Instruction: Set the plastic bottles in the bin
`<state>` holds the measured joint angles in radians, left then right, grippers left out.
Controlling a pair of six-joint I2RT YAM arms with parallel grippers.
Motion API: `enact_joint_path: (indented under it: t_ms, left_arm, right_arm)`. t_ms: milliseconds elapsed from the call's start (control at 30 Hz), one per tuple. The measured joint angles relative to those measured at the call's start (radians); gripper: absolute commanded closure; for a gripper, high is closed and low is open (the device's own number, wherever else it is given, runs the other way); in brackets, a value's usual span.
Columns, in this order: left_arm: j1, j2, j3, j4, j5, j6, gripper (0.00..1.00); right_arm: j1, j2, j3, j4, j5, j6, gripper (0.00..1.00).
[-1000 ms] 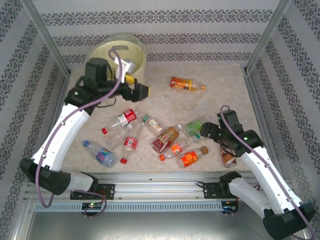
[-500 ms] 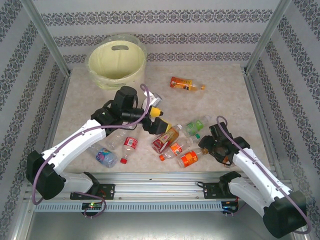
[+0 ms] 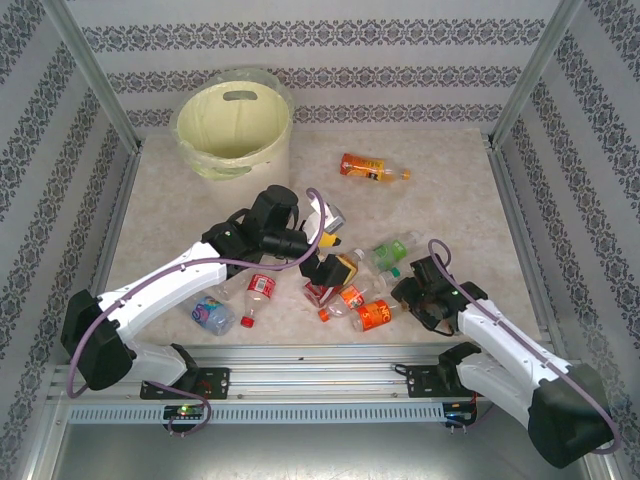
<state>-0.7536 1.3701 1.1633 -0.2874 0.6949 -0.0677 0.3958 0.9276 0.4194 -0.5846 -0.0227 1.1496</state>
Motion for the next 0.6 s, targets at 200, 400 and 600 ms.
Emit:
enact_joint_path:
  t_ms: [200, 400, 600]
  left_arm:
    - [0.0, 0.01, 0.0, -0.002, -0.016, 0.007, 0.0]
    - [0.0, 0.011, 0.0, -0.004, -0.018, 0.008, 0.0]
    - [0.0, 0.013, 0.0, -0.004, -0.018, 0.008, 0.0]
  right_arm:
    - [0.047, 0.056, -0.004, 0.09, -0.001, 0.059, 0.21]
    - [0.067, 0.068, -0.023, 0.15, 0.0, 0.117, 0.24]
    - [0.067, 0.03, -0.053, 0.17, 0.018, 0.168, 0.39]
